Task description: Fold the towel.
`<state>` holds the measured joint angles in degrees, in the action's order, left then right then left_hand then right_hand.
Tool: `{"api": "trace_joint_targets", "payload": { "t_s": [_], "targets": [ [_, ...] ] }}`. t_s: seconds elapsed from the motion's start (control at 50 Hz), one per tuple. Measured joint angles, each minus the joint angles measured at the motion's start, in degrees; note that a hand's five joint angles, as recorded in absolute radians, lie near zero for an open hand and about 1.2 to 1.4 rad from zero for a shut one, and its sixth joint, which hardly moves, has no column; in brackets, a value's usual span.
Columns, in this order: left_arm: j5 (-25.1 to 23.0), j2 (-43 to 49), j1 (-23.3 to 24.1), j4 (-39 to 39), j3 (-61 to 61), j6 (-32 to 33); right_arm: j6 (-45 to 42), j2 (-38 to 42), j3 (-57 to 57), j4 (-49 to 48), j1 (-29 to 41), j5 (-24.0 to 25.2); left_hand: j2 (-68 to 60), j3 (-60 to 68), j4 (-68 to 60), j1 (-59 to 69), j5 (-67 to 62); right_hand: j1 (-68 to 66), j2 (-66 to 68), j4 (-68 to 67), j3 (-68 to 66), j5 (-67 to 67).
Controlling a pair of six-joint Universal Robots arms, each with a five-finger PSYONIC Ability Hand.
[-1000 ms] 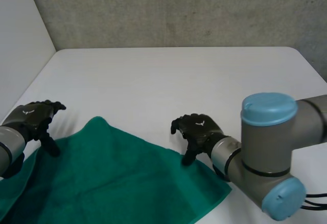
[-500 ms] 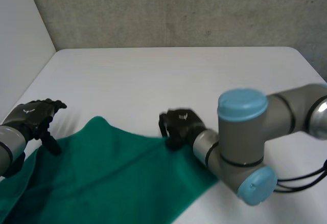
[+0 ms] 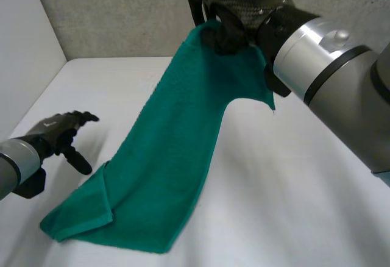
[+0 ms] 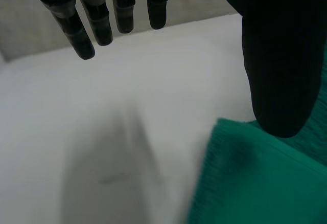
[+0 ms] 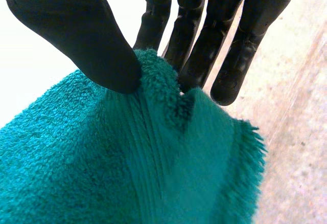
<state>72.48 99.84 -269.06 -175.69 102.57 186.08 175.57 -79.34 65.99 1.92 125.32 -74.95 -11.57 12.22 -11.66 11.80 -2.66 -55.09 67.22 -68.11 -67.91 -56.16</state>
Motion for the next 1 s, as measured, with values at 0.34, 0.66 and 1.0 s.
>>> {"api": "trace_joint_targets", "payload": {
  "t_s": [0.34, 0.66, 1.0],
  "targets": [
    [-9.67, 0.47, -5.09, 9.55, 1.94, -0.45, -1.3, 0.05, -3.03, 0.34, -0.79, -0.13, -1.84, 1.62, -1.51, 1.84, -1.2, 0.0, 0.0, 0.0, 0.0, 0.0],
    [-7.08, 10.01, 4.29, 5.13, -2.98, -2.66, -1.5, -1.81, -1.48, 2.55, -6.69, -0.19, -56.4, 55.22, -56.29, 50.89, -52.07, 0.0, 0.0, -0.01, 0.0, 0.0],
    [4.38, 4.8, 8.53, -0.91, -31.54, -14.79, -27.8, 4.98, -0.04, 12.64, -13.96, 0.74, -56.74, 55.7, -56.58, 50.89, -52.07, -0.63, 0.0, -0.01, 0.0, 0.0]
  ]
}}
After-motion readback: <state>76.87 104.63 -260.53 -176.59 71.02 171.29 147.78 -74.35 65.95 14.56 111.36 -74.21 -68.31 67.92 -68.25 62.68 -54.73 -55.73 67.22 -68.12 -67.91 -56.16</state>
